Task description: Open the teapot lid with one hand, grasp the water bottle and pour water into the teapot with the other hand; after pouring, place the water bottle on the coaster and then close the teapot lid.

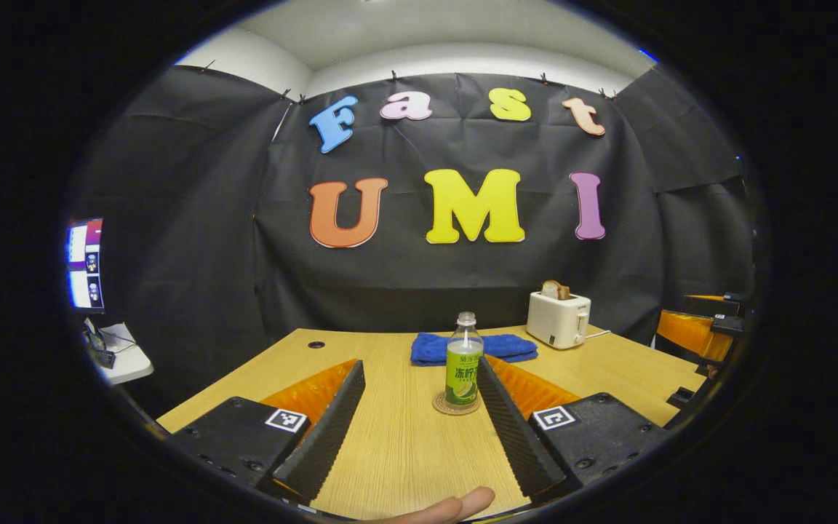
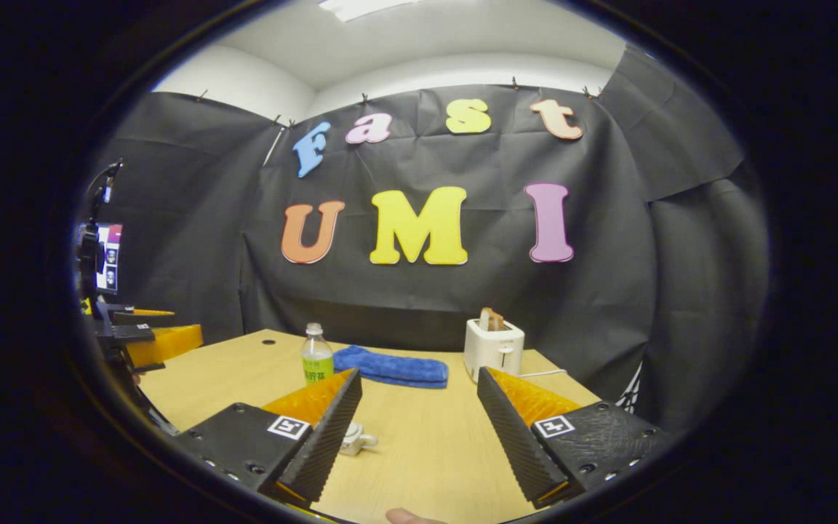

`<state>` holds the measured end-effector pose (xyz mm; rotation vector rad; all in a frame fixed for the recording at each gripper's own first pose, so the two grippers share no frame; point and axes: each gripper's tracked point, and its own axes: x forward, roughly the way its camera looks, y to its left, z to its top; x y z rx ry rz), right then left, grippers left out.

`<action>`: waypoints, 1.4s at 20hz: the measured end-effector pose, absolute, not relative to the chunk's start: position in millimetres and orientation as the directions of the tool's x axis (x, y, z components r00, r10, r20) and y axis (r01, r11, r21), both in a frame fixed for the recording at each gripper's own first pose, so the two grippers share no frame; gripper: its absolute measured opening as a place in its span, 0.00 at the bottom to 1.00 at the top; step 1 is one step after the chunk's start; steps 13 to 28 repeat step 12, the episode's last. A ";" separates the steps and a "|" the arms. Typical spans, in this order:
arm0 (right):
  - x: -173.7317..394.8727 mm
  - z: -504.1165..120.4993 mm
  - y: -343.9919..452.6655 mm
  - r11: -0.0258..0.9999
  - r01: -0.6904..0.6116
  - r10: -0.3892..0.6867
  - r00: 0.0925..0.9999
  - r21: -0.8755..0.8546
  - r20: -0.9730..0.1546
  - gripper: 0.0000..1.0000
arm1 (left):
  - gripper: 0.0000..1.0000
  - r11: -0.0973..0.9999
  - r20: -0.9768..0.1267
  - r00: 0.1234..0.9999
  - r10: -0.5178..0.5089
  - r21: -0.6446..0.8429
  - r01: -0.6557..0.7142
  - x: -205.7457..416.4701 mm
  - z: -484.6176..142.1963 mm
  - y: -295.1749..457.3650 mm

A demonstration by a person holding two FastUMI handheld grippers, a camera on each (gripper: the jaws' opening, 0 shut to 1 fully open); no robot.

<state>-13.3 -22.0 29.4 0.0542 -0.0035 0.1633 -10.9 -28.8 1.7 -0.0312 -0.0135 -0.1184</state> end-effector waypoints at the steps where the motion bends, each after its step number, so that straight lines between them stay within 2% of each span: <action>1: -11.6 24.8 -23.1 0.985 -0.164 0.164 0.986 0.059 0.001 0.94 | 0.97 0.991 0.018 0.991 -0.129 -0.033 0.130 -12.0 2.3 -31.1; 12: 2.6 -5.5 -39.1 0.983 -0.148 0.156 0.985 0.112 -0.074 0.96 | 0.97 0.990 -0.004 0.990 -0.138 -0.032 0.138 -4.1 -6.2 -40.5; 28: 2.6 -5.5 -39.1 0.983 -0.148 0.156 0.985 0.112 -0.074 0.96 | 0.97 0.990 -0.004 0.990 -0.138 -0.032 0.138 -4.1 -6.2 -40.5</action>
